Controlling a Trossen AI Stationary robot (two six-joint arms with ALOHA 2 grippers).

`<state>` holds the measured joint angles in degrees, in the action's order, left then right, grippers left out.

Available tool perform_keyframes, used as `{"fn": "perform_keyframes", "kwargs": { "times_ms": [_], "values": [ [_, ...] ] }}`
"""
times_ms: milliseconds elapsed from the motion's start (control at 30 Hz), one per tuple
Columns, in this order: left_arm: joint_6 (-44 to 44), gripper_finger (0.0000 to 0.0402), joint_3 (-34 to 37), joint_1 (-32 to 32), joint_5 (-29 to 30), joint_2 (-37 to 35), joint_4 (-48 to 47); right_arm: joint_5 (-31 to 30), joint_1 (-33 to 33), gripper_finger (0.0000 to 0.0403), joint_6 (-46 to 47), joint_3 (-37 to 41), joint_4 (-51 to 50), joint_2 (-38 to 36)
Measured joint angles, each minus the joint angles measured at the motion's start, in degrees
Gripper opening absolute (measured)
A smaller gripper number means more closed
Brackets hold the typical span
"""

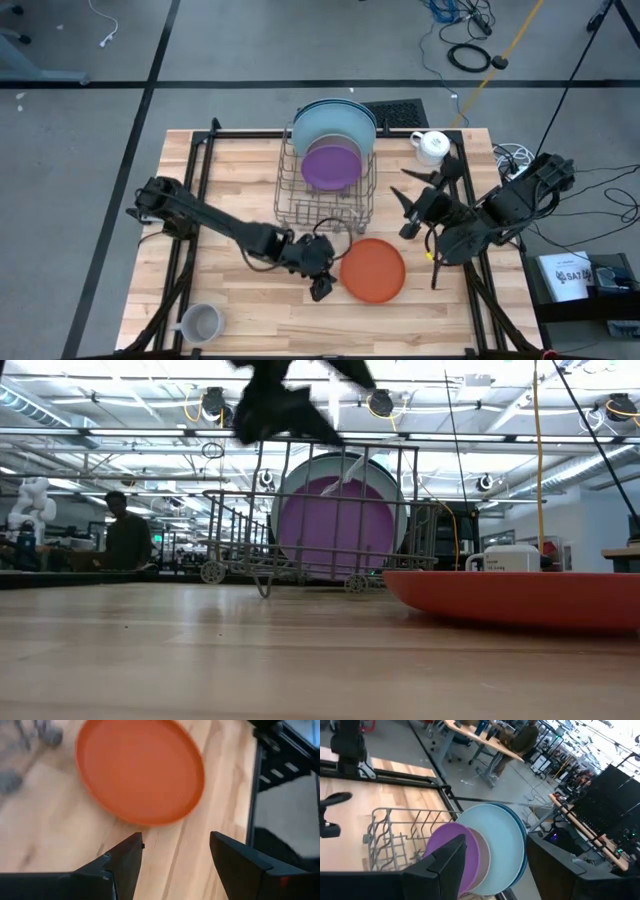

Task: Sort dishes
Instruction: Put the orange plate into the dish rack

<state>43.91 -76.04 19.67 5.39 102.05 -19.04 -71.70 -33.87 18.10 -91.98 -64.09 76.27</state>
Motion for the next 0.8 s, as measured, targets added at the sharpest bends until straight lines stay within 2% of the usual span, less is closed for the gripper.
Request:
{"fn": "perform_keyframes", "kwargs": {
  "times_ms": [67, 233, 367, 533, 800],
  "values": [
    [3.9, 0.0232, 3.8, 0.5, 1.7, 0.7, 6.4, 0.0, 0.0, 0.0199, 1.0, 0.0, -0.6, 1.2],
    [11.9, 0.0232, 9.5, -0.3, 3.7, 3.9, 11.3, 0.1, 0.0, 0.0199, 1.4, 0.0, -0.6, 4.1],
    [15.8, 0.0232, 9.7, -1.8, 3.6, 7.5, 13.2, -0.2, 0.0, 0.0199, 2.2, 0.0, -0.6, 5.9],
    [17.5, 0.0232, 9.7, -4.3, 0.1, 12.2, 22.4, -0.5, 0.3, 0.0199, -0.6, 0.0, -0.3, 6.4],
    [20.3, 0.0232, 9.4, -7.5, -1.2, 14.4, 23.6, -1.7, 1.3, 0.0199, -1.5, 0.0, -0.1, 6.1]
  ]
}}
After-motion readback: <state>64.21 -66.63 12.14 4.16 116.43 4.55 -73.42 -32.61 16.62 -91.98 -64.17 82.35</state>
